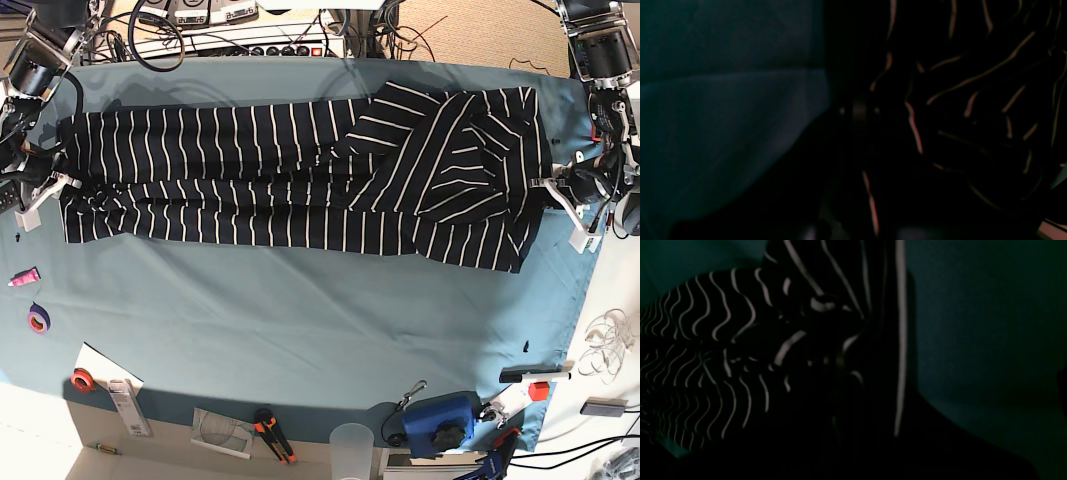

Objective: Layout the t-shirt on the table in an organized manner, then fold the t-shirt properly
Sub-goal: 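Fold the strip's end with the right gripper toward the left gripper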

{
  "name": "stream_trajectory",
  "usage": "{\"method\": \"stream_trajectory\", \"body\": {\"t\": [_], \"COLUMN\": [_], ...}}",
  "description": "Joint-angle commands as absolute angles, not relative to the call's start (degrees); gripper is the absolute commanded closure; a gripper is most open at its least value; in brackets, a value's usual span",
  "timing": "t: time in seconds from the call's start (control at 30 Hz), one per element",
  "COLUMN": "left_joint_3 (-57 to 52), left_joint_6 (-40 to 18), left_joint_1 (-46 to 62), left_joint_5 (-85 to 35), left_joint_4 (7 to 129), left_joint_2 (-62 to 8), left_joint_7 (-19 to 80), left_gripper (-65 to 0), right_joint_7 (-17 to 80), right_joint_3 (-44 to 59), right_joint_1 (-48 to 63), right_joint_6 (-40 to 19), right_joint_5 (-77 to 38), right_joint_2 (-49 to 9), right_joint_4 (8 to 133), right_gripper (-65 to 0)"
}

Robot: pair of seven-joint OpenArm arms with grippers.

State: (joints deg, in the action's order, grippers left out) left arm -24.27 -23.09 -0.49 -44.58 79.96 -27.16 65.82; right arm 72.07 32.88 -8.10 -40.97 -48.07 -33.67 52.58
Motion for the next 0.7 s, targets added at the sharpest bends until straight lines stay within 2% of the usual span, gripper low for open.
{"method": "stream_trajectory", "body": {"t": [0.0, 0.03, 0.13, 0.2, 0.33, 0.47, 0.67], "left_joint_3": [-24.5, -24.5, -24.5, -24.5, -24.6, -25.7, -35.7], "left_joint_6": [-22.5, -22.5, -22.5, -22.5, -22.5, -24.0, -25.5], "left_joint_1": [-1.0, -1.0, -1.1, -1.3, -3.6, -4.0, -0.4], "left_joint_5": [-43.7, -43.9, -48.3, -51.1, -54.3, -55.3, -55.3], "left_joint_4": [80.5, 80.5, 80.6, 81.2, 83.2, 88.9, 101.8], "left_joint_2": [-28.5, -28.7, -29.6, -30.2, -30.4, -30.3, -30.3], "left_joint_7": [64.8, 64.6, 64.7, 66.1, 72.1, 72.9, 72.0], "left_gripper": [0.0, -2.1, -17.7, -22.5, -22.5, -22.4, -22.4], "right_joint_7": [73.0, 73.1, 73.1, 73.1, 73.1, 74.0, 79.1], "right_joint_3": [33.2, 33.2, 33.2, 33.2, 33.2, 33.2, 33.2], "right_joint_1": [-8.3, -8.3, -8.3, -8.3, -8.3, -8.3, -8.2], "right_joint_6": [-40.0, -40.0, -40.0, -40.0, -40.0, -40.0, -40.0], "right_joint_5": [-45.2, -45.2, -45.1, -45.1, -45.2, -45.2, -49.9], "right_joint_2": [-35.7, -35.7, -35.7, -35.7, -35.7, -35.8, -35.7], "right_joint_4": [52.9, 52.9, 52.9, 52.9, 52.9, 52.9, 56.3], "right_gripper": [0.0, 0.0, 0.0, 0.0, 0.0, 0.0, 0.0]}}
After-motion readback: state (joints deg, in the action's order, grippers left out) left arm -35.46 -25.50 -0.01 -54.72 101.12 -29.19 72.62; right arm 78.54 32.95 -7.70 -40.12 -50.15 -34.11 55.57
